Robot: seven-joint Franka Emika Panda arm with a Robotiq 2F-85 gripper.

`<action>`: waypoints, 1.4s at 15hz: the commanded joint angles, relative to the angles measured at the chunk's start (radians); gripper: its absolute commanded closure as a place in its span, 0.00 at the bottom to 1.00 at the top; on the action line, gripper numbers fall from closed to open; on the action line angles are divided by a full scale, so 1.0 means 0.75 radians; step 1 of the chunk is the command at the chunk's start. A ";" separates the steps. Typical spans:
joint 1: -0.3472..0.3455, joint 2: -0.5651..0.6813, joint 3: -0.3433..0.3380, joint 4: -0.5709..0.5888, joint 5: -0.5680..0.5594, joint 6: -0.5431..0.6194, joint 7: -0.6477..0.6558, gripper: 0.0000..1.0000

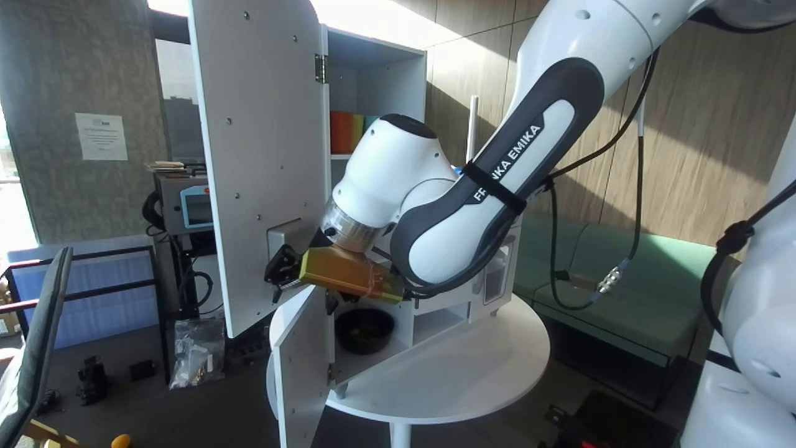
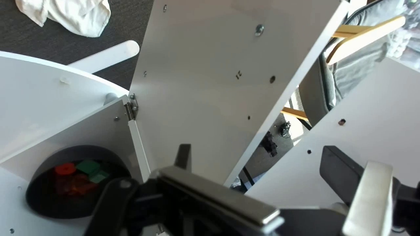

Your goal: Close the open cabinet doors, starting with the right lower door and ending with the left upper door

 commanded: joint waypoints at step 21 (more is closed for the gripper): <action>-0.079 -0.043 -0.119 0.010 -0.663 -0.596 0.221 0.00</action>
